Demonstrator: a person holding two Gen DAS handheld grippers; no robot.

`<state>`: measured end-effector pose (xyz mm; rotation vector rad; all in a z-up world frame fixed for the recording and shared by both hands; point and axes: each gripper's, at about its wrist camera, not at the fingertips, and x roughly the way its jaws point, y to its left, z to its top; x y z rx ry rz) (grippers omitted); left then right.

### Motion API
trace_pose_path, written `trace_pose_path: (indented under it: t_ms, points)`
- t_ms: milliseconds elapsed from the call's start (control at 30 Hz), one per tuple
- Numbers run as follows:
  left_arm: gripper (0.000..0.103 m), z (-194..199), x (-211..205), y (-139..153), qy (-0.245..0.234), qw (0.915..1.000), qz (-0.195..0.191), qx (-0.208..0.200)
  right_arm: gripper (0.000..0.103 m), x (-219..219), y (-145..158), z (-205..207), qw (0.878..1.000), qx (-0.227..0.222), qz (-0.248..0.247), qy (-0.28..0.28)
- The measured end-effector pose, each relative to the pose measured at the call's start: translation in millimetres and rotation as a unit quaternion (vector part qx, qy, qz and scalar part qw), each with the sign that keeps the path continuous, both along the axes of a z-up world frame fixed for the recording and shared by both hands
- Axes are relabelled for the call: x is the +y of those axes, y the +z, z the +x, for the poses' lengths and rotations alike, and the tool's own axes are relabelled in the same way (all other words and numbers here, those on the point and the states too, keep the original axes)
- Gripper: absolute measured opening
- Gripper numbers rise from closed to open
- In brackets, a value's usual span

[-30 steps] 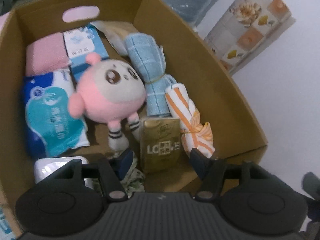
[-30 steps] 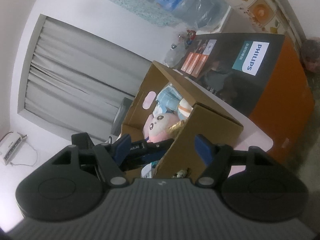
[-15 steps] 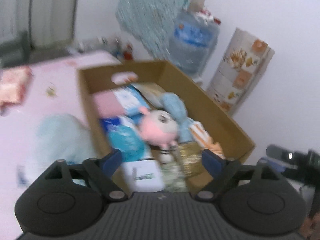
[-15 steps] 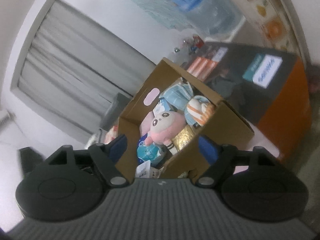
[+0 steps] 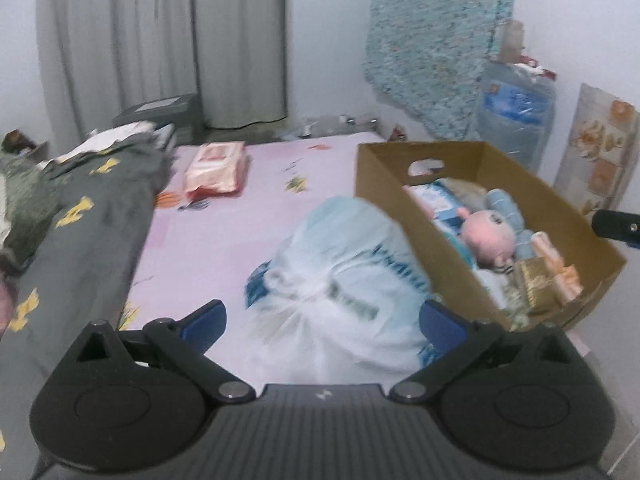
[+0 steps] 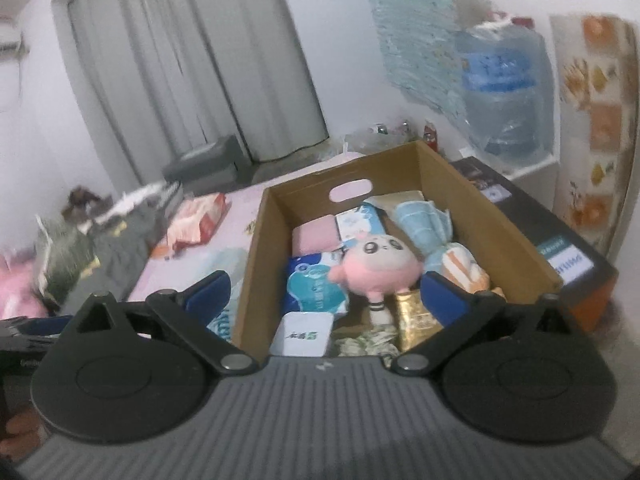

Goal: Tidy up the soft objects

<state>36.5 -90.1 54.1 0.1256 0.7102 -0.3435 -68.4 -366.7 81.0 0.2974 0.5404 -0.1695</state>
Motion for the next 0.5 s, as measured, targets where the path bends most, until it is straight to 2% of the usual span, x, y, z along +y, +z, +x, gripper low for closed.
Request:
trace_pose_path:
  t_ms: [167, 300, 400, 500]
  points:
    - [0.103, 0.5, 12.9, -10.2, 0.046, 0.9982, 0.032, 0.022, 0.102, 40.3, -2.9, 10.6, 0.998, 0.03, -0.054, 0.003]
    - [0.103, -0.6, 18.7, -17.3, 0.065, 0.9961, 0.05, 0.033, 0.102, 59.5, -9.4, 13.1, 0.996, 0.048, -0.073, -0.011]
    - [0.103, -1.7, 19.9, -23.0, 0.058, 0.9965, 0.034, 0.049, 0.102, 67.6, -15.1, 12.5, 0.994, 0.058, -0.091, -0.036]
    - [0.103, -4.4, 19.9, -26.5, 0.059, 0.9965, 0.014, 0.058, 0.102, 71.1, -19.5, 14.1, 0.994, 0.073, -0.084, -0.007]
